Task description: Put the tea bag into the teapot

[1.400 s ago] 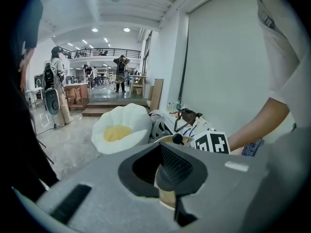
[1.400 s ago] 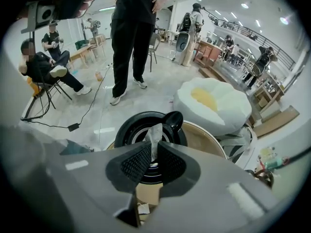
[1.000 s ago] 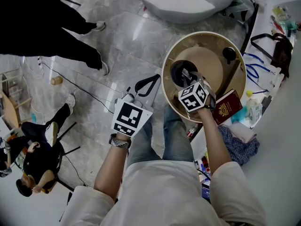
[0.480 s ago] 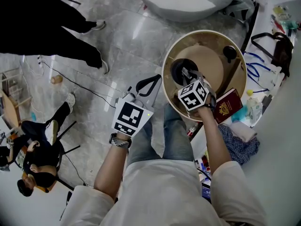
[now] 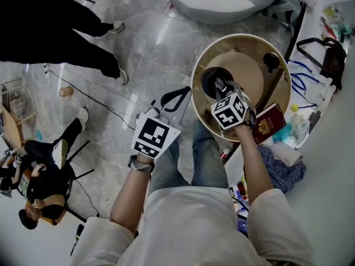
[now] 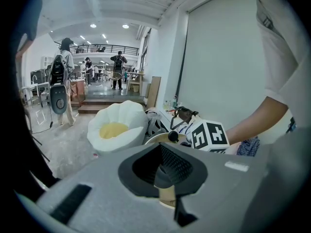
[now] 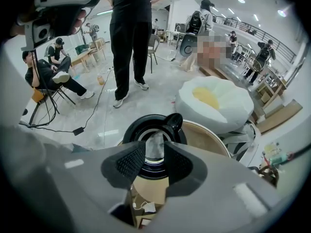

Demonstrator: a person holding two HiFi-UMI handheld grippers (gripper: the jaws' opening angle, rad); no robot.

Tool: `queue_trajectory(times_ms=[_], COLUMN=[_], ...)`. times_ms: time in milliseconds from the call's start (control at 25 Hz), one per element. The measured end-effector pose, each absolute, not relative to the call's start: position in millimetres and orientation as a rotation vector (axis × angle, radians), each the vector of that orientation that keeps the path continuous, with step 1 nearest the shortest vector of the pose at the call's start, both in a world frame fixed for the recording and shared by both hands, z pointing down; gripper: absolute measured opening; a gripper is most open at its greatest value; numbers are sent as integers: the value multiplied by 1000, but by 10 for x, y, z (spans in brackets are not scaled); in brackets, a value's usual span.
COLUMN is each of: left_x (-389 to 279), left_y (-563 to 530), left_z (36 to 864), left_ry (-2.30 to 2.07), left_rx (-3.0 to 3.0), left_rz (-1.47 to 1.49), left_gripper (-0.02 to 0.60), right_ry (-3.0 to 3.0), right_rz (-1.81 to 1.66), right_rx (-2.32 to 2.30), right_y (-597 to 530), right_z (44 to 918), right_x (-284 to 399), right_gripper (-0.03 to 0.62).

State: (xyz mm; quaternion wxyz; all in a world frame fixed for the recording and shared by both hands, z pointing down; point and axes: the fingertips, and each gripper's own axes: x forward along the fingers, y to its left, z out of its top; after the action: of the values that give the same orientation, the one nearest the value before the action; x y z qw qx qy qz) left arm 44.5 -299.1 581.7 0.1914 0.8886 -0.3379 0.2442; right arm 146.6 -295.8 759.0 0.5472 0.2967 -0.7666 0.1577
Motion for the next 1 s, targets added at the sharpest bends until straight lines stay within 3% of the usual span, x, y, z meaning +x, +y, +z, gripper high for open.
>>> queue_trajectory(times_ms=[520,1000], left_x=[439,510], left_y=[-3001,-2831], left_z=[5676,5082], left_ry=[-949,-923], left_rx=[2521,2664], left_rz=[676,615], left_gripper=[5,3], right_ry=[-1823,-1914], right_rz=[407,448], right_rx=[726,1009], right_y=[-2878,-2861], right_z=[7393,6432], right_x=[1441,1567], right_gripper=[120,51])
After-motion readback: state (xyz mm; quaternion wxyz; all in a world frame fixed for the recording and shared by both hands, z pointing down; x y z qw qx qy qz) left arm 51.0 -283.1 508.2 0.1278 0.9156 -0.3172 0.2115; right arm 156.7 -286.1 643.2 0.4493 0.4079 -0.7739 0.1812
